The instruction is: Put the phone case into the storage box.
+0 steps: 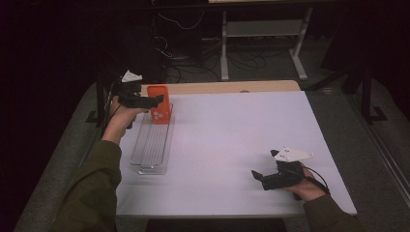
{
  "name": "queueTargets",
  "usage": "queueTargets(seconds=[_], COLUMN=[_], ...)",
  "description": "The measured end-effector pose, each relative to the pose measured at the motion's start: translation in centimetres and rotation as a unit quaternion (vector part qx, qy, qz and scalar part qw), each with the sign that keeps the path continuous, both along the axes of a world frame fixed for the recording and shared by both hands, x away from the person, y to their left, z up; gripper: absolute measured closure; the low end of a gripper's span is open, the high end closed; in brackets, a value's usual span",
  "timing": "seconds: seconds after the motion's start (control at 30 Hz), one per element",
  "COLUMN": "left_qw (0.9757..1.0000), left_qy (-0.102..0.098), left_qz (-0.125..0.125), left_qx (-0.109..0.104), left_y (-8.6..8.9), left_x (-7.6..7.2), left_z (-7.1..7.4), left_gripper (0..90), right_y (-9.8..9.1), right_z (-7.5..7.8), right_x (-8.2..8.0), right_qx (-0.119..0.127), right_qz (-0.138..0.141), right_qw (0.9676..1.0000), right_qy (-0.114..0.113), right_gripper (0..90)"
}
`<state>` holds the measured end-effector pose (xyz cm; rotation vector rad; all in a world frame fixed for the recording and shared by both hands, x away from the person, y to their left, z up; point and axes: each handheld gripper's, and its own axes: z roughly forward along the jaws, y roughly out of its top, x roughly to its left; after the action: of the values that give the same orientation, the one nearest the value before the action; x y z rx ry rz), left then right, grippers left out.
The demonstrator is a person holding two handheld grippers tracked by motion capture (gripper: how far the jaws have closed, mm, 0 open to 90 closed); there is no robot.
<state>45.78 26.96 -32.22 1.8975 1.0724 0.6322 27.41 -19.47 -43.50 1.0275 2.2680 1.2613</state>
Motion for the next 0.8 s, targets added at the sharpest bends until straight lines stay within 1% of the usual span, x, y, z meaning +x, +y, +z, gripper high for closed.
queueTargets(seconds=[0.07, 0.2, 0.27, 0.33, 0.4, 0.43, 0.5, 0.6, 0.63, 0.67, 0.73, 0.77, 0.8], left_qw=[0.9999, 0.9994, 0.9991, 0.9986, 0.9981, 0.9978, 0.9971, 0.9960, 0.9956, 0.9950, 0.9939, 0.9936, 0.9933], left_qy=[0.004, 0.014, 0.016, 0.015, 0.013, 0.013, 0.011, 0.009, 0.010, 0.011, 0.013, 0.015, 0.012], left_qz=[-0.010, -0.030, -0.038, -0.048, -0.057, -0.062, -0.070, -0.084, -0.091, -0.095, -0.104, -0.107, -0.111], left_qx=[0.002, -0.010, -0.013, -0.019, -0.022, -0.020, -0.027, -0.028, -0.021, -0.028, -0.034, -0.034, -0.031], left_y=[0.1, -0.1, -0.3, -0.4, -0.7, -0.8, -1.1, -1.5, -1.5, -1.6, -1.8, -1.8, -1.9], left_x=[-0.5, -1.6, -2.1, -2.7, -3.3, -3.6, -4.1, -4.9, -5.1, -5.3, -5.8, -6.1, -6.3], left_z=[0.1, 0.0, 0.0, -0.1, -0.2, -0.2, -0.3, -0.2, -0.2, -0.3, -0.3, -0.4, -0.4], left_gripper=[0.0, 0.0, 0.0, 0.0, 0.0, 0.0, 0.0, 0.0, 0.0, 0.0, 0.0, 0.0, 0.0], right_y=[0.0, 0.0, 0.0, 0.0, 0.0, 0.0, -0.1, -0.1, -0.1, -0.1, -0.1, -0.1, -0.1], right_z=[0.0, 0.0, 0.1, 0.1, 0.2, 0.2, 0.2, 0.2, 0.2, 0.2, 0.3, 0.3, 0.3], right_x=[0.0, 0.1, 0.1, 0.2, 0.2, 0.2, 0.2, 0.2, 0.2, 0.2, 0.3, 0.3, 0.3], right_qx=[0.000, 0.001, 0.000, -0.001, 0.002, 0.002, 0.001, 0.002, 0.003, 0.003, 0.005, 0.006, 0.006], right_qz=[0.000, 0.000, 0.000, 0.002, 0.000, 0.000, 0.000, 0.000, 0.000, 0.001, 0.002, 0.002, 0.004], right_qw=[1.0000, 1.0000, 1.0000, 1.0000, 1.0000, 1.0000, 1.0000, 1.0000, 1.0000, 1.0000, 1.0000, 1.0000, 1.0000], right_qy=[0.000, -0.001, 0.001, -0.006, 0.000, -0.001, -0.002, -0.002, -0.002, -0.002, 0.002, 0.002, -0.003], right_gripper=[0.0, 0.0, 0.0, 0.0, 0.0, 0.0, 0.0, 0.0, 0.0, 0.0, 0.0, 0.0, 0.0])
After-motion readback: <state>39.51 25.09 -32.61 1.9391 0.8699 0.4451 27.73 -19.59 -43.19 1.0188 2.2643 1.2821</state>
